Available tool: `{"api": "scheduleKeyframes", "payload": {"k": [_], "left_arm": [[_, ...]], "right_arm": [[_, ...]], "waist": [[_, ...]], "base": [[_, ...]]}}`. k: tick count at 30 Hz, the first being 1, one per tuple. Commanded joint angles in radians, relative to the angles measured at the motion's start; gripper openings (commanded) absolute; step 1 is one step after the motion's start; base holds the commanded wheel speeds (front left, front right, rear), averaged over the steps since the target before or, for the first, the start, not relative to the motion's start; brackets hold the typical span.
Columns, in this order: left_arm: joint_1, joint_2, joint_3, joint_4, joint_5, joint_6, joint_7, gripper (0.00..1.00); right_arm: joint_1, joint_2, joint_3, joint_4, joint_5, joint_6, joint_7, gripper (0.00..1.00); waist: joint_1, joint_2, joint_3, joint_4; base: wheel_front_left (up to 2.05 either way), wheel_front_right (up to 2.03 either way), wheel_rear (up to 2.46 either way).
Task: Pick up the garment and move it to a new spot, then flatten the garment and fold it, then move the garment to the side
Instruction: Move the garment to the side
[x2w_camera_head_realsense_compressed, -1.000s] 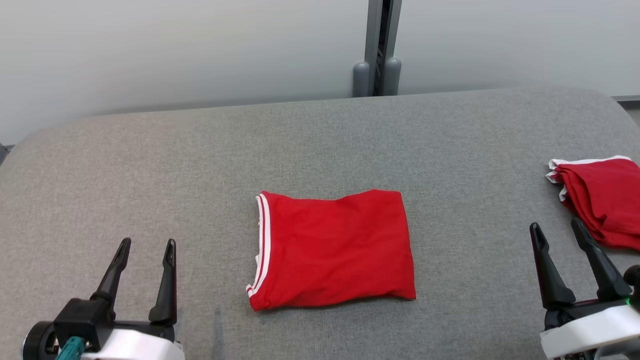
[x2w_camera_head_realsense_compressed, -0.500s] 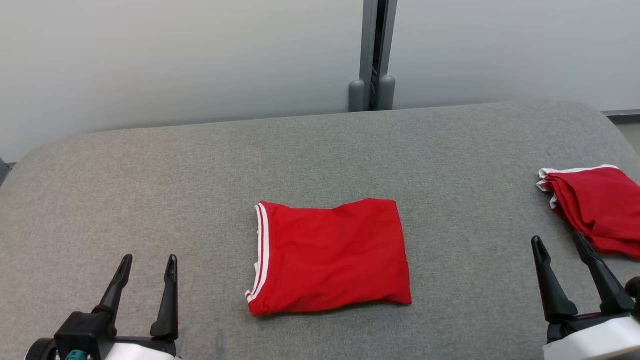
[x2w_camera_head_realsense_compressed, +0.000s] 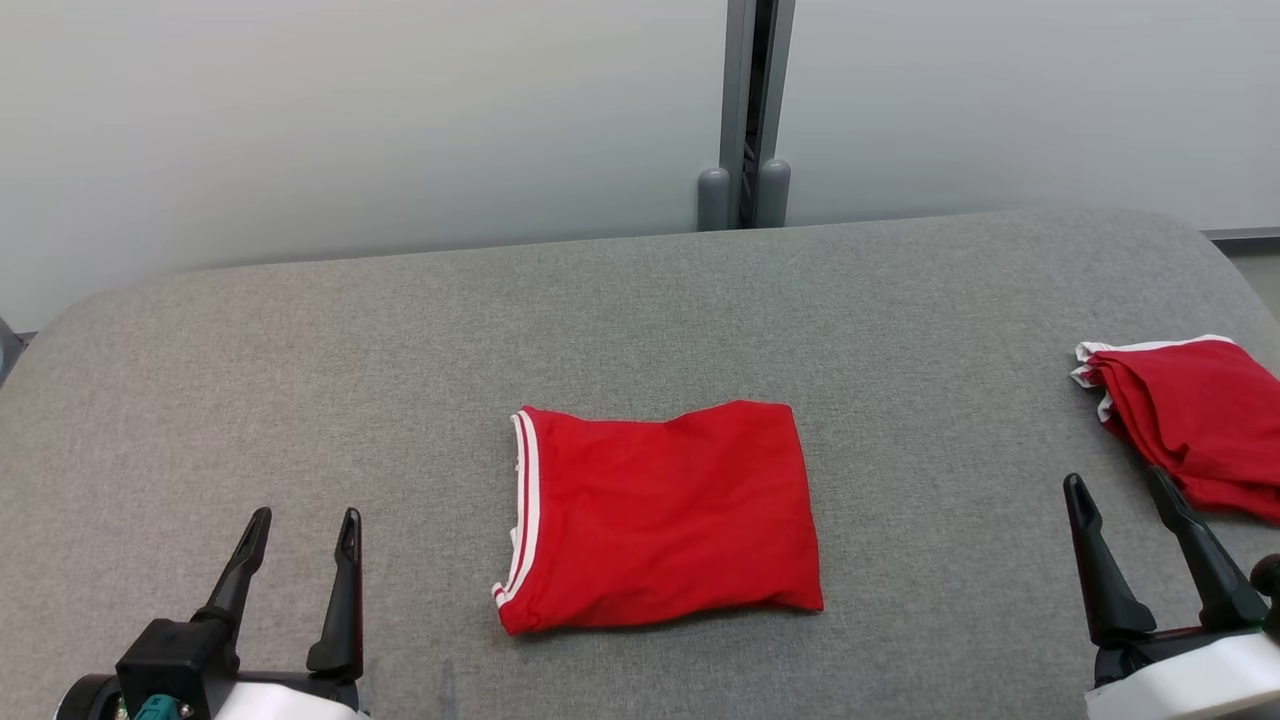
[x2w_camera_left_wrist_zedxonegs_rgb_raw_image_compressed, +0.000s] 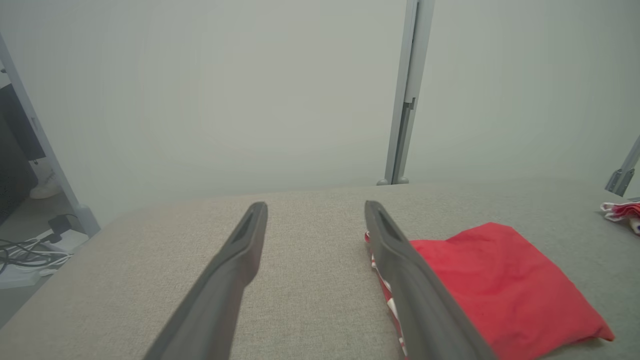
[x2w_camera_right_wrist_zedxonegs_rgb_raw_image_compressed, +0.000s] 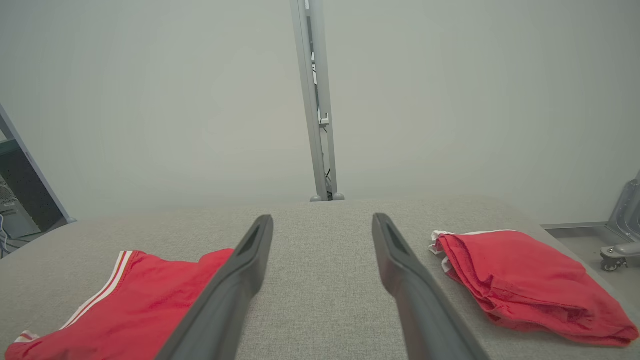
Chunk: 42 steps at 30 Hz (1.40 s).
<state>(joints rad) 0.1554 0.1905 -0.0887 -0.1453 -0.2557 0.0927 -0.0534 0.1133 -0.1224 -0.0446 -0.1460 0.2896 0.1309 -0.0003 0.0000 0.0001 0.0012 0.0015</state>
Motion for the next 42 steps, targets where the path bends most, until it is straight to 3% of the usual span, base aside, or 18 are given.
{"api": "scheduleKeyframes", "payload": {"k": [1,12,20,29,40,41,42], "left_arm": [[0.003,0.003,-0.001,-0.002,-0.004,0.007,-0.001,1.00],[-0.026,0.008,-0.009,-0.015,-0.005,0.011,0.006,1.00],[-0.068,-0.004,-0.027,-0.037,-0.006,0.007,-0.018,1.00],[-0.112,-0.030,-0.045,-0.010,-0.017,-0.002,-0.067,1.00],[-0.164,-0.046,-0.064,0.048,-0.038,-0.021,-0.120,1.00],[-0.168,-0.045,-0.062,0.052,-0.039,-0.022,-0.124,1.00],[-0.170,-0.045,-0.062,0.057,-0.038,-0.022,-0.125,1.00]], "right_arm": [[0.009,0.000,-0.001,0.001,-0.002,0.000,0.001,1.00],[-0.008,-0.014,-0.007,0.026,0.010,0.000,-0.004,1.00],[-0.071,-0.044,0.041,0.095,0.028,0.000,0.013,1.00],[-0.178,-0.078,0.133,0.353,0.087,0.000,-0.030,1.00],[-0.296,-0.081,0.172,0.672,0.143,0.000,-0.035,1.00],[-0.301,-0.082,0.178,0.690,0.149,0.000,-0.027,0.88],[-0.306,-0.083,0.187,0.701,0.156,0.000,-0.028,0.49]], "waist": [[0.0000,-0.0001,0.000,0.000],[0.0000,-0.0001,0.008,0.022],[0.0000,-0.0001,0.065,0.117],[0.0000,-0.0001,0.119,0.279],[0.0000,-0.0001,0.148,0.390],[0.0000,-0.0001,0.150,0.392],[0.0000,-0.0001,0.150,0.394]], "base": [[0.00,0.00,0.00],[0.00,0.00,0.00],[0.00,0.00,0.00],[0.00,0.00,0.00],[0.00,0.00,0.00],[0.00,0.00,0.00],[0.00,0.00,0.00]]}}
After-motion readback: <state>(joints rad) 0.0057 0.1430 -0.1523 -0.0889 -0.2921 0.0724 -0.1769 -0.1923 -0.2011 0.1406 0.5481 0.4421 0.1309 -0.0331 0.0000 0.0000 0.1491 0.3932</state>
